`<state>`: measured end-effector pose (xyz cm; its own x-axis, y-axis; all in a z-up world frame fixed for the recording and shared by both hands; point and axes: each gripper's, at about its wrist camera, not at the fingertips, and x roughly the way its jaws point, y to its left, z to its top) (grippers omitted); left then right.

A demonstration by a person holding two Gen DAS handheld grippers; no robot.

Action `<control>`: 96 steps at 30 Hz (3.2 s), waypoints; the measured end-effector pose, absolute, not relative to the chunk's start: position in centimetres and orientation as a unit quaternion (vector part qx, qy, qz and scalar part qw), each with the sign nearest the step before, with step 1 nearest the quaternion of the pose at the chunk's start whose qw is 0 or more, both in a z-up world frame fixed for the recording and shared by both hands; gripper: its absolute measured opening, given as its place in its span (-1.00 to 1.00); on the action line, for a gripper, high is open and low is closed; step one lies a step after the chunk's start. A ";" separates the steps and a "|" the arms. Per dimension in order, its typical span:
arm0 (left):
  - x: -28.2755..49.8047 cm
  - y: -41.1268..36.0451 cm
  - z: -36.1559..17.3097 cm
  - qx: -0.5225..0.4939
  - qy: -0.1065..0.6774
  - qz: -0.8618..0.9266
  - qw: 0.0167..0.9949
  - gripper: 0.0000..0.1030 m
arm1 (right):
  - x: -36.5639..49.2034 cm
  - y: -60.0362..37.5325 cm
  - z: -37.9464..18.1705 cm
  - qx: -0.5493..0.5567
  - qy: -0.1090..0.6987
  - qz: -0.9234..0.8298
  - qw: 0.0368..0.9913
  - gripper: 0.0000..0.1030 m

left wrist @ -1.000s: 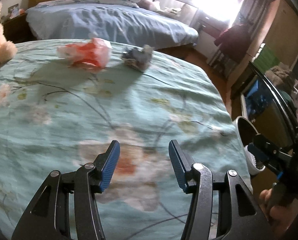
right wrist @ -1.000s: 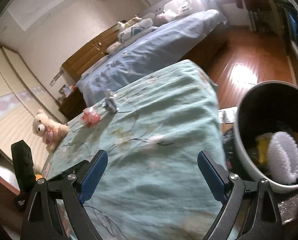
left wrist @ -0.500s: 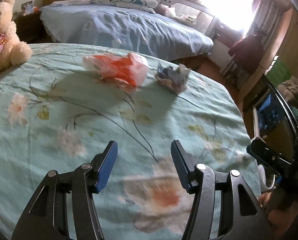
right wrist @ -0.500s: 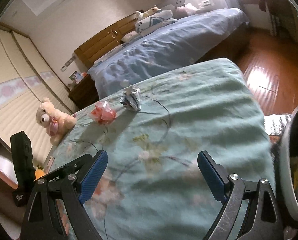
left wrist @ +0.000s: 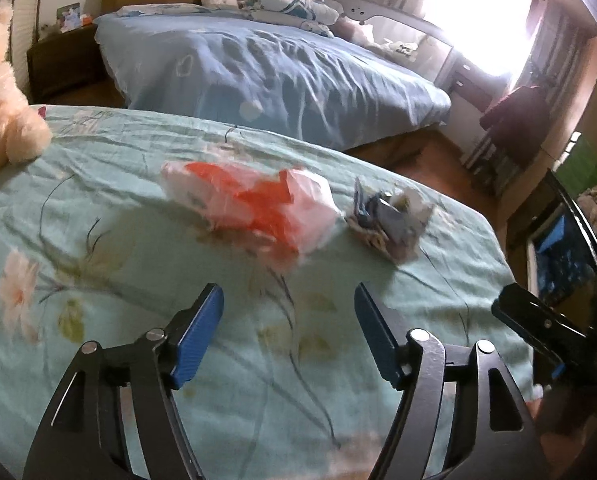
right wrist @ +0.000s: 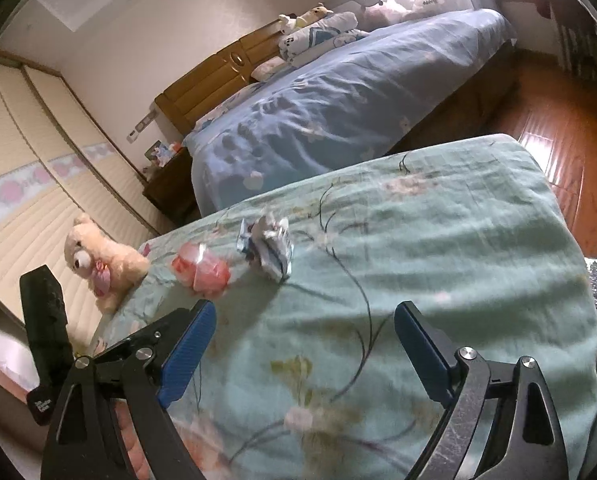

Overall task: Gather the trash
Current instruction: 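Move both open grippers back over the bed toward the remaining trash, then grasp the red-white plastic bag with the left gripper while the right grasps the crumpled paper, then carry the plastic bag and crumpled paper over the bin with both grippers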

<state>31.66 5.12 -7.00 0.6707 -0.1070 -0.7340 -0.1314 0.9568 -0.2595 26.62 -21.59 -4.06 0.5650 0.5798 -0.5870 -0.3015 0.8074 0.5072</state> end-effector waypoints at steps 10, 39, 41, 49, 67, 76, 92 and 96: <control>35.4 5.2 -7.7 -0.147 0.409 0.068 0.898 0.47 | 29.2 -21.0 -4.5 0.189 0.398 0.266 0.857 0.77; 31.4 10.8 -7.9 -0.161 0.401 0.110 0.895 0.01 | 29.9 -14.9 -5.2 0.110 0.416 0.278 0.859 -0.52; 30.9 10.5 -7.8 -0.151 0.398 0.104 0.899 -0.05 | 29.0 -15.6 -5.0 0.121 0.415 0.277 0.858 -0.52; 26.8 7.4 -6.7 -0.145 0.389 0.035 0.909 -0.22 | 24.0 -18.3 -4.2 0.157 0.405 0.272 0.859 -0.52; 19.7 -3.1 -4.7 -0.082 0.388 -0.094 0.913 -0.31 | 15.8 -26.0 -4.4 0.195 0.392 0.211 0.874 -0.52; 18.1 -6.5 -4.1 -0.050 0.385 -0.118 0.914 -0.31 | 13.4 -29.1 -3.9 0.214 0.375 0.189 0.882 -0.52; 16.1 -11.5 -4.0 -0.011 0.384 -0.154 0.910 -0.31 | 10.4 -33.3 -4.4 0.241 0.362 0.162 0.886 -0.52; 15.8 -12.4 -4.1 -0.007 0.386 -0.162 0.908 -0.31 | 9.9 -34.1 -4.5 0.246 0.360 0.157 0.886 -0.52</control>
<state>15.83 -12.40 -4.07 0.6494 -0.3000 -0.6987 0.2890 0.9473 -0.1382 9.85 -34.14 -4.48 0.6921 0.4545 -0.5608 -0.1008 0.8301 0.5484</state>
